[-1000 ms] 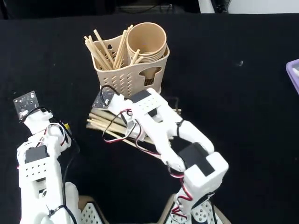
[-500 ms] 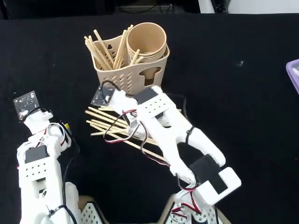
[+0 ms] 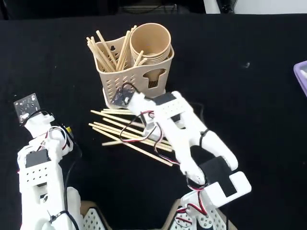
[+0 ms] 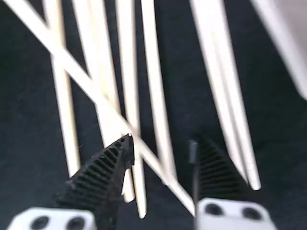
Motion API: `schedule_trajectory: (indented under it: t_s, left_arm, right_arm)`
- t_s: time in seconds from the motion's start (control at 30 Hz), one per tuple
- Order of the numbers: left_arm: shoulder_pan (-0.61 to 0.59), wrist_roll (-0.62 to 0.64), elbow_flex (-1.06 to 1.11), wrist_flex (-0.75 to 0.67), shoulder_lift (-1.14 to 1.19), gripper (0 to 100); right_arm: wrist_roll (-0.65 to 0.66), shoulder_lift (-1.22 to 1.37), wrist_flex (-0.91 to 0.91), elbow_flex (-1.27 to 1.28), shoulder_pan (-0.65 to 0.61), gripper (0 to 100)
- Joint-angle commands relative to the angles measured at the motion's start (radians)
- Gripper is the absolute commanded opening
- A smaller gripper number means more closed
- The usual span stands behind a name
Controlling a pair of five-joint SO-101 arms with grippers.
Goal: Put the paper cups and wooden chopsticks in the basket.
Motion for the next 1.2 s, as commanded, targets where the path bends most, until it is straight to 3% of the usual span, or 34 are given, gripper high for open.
schedule_trajectory:
  t_s: [0.0, 0.23, 0.5, 0.73, 0.8, 0.9, 1.17]
  left_arm:
    - [-0.01, 0.008, -0.018, -0.017, -0.018, 18]
    - [-0.01, 0.008, -0.016, -0.017, -0.018, 18]
    - [-0.01, 0.006, -0.015, -0.017, -0.018, 18]
    - [-0.01, 0.005, -0.015, -0.017, -0.018, 18]
    - [-0.01, 0.005, -0.015, -0.017, -0.018, 18]
    - [-0.01, 0.006, -0.015, -0.017, -0.018, 18]
    - [-0.01, 0.006, -0.015, -0.017, -0.018, 18]
  right_arm:
    - [-0.018, -0.062, -0.086, -0.004, 0.014, 22.2]
    - [-0.048, -0.035, -0.25, -0.002, 0.014, 22.4]
    - [-0.046, 0.16, -0.255, -0.114, 0.02, 22.6]
    - [-0.025, 0.183, -0.253, -0.128, 0.012, 22.1]
    - [0.034, 0.185, -0.222, -0.119, 0.012, 17.7]
    - [0.083, 0.176, -0.16, -0.113, 0.012, 2.2]
    - [0.081, 0.048, -0.06, -0.076, 0.011, 1.1]
